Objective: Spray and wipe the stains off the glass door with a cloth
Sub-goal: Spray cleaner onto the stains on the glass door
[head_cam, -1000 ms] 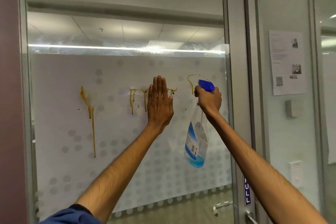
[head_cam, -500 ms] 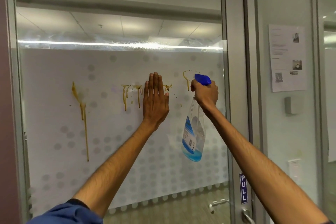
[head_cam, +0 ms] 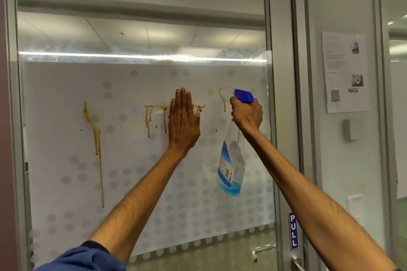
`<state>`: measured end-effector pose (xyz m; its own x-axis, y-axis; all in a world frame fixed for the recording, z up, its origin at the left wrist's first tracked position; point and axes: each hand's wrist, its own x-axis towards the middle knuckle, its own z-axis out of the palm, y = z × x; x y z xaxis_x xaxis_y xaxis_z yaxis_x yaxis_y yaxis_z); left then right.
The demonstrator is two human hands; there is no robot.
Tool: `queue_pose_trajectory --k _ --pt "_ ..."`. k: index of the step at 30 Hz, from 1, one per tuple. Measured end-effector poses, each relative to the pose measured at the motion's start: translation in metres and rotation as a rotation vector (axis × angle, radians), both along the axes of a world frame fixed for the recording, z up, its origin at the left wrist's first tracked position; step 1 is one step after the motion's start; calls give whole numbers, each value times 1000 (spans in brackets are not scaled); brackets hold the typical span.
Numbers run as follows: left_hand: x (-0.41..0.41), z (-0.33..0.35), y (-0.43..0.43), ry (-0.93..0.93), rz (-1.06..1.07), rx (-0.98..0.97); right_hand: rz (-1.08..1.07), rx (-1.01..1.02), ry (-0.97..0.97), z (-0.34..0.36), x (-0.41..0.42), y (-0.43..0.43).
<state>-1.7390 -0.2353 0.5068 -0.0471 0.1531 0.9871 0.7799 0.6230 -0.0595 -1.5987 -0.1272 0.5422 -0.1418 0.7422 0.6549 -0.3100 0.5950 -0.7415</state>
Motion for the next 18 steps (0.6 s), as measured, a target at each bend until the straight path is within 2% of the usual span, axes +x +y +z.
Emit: queue_pose_trajectory --k 10,18 --pt "-3 -6 1 -40 -17 5 0 -3 -12 -8 5 8" --pt "12 -24 -1 -27 -158 -49 48 -30 -65 -29 8 1"
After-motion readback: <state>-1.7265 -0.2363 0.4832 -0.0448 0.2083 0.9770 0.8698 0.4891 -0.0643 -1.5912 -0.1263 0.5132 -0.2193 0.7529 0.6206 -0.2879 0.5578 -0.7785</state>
